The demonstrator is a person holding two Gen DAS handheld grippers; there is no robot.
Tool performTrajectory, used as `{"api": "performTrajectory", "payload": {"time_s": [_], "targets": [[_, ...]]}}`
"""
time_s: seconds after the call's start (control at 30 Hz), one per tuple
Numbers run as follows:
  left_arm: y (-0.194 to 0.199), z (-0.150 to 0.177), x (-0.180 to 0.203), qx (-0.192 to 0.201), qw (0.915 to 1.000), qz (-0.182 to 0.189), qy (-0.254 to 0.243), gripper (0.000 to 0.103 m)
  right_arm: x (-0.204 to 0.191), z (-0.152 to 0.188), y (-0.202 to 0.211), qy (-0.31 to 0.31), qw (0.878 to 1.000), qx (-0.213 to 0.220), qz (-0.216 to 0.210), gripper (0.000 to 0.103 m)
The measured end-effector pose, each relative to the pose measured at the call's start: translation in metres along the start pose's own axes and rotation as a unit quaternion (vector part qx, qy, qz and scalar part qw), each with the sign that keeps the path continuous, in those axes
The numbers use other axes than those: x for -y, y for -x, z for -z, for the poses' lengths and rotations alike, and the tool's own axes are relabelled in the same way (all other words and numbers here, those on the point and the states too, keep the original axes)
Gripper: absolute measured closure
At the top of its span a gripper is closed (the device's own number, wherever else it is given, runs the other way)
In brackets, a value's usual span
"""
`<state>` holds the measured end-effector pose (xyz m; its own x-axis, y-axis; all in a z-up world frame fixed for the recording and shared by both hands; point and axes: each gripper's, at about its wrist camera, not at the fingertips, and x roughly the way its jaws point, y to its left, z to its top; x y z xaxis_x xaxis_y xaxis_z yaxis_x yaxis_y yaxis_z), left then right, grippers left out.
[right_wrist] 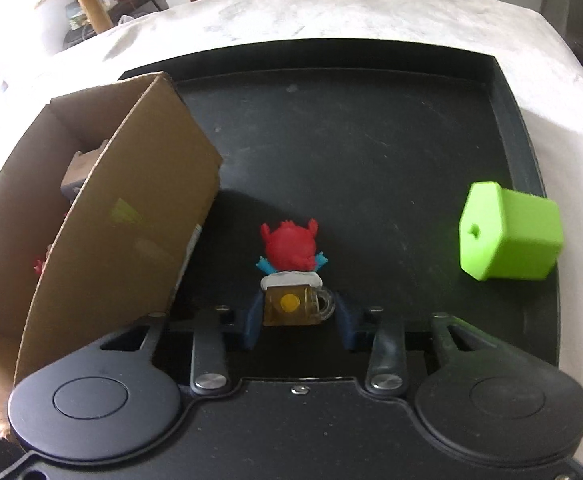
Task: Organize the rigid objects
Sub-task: 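Close the right gripper on the red figure, then lift the red figure with the right gripper and carry it over the box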
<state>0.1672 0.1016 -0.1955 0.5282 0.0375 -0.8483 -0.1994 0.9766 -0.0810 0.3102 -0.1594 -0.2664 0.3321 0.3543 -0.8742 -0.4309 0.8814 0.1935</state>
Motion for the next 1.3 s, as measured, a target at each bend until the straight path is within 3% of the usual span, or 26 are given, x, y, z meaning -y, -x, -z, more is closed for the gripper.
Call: {"api": "performTrajectory", "payload": {"time_s": [0.47, 0.6, 0.73, 1.0, 1.07, 1.13, 1.3], "targets": [[0.001, 0.0, -0.003, 0.001, 0.9999, 0.008, 0.007, 0.094, 0.012, 0.011, 0.009, -0.032, 0.999, -0.032, 0.001, 0.063], [0.001, 0.001, -0.004, 0.002, 0.9999, 0.011, 0.009, 0.094, 0.007, 0.007, 0.007, -0.023, 1.0, -0.019, 0.009, 0.042], [0.001, 0.001, -0.005, 0.002, 0.9999, 0.014, 0.01, 0.094, 0.005, 0.0, 0.006, -0.027, 1.0, -0.003, 0.001, 0.041], [0.001, 0.001, -0.007, 0.002, 0.9997, 0.018, 0.016, 0.094, 0.001, 0.001, -0.003, -0.02, 1.0, 0.001, 0.012, 0.043], [0.001, 0.001, -0.007, 0.002, 0.9997, 0.018, 0.015, 0.094, -0.001, -0.001, -0.004, -0.01, 1.0, -0.001, 0.014, 0.049], [0.001, 0.0, -0.007, 0.002, 0.9997, 0.018, 0.015, 0.094, -0.005, -0.002, -0.005, -0.001, 1.0, -0.003, 0.018, 0.064], [0.002, 0.001, -0.006, 0.004, 0.9998, 0.017, 0.014, 0.094, -0.009, -0.001, 0.003, 0.0, 1.0, -0.004, 0.016, 0.064]]}}
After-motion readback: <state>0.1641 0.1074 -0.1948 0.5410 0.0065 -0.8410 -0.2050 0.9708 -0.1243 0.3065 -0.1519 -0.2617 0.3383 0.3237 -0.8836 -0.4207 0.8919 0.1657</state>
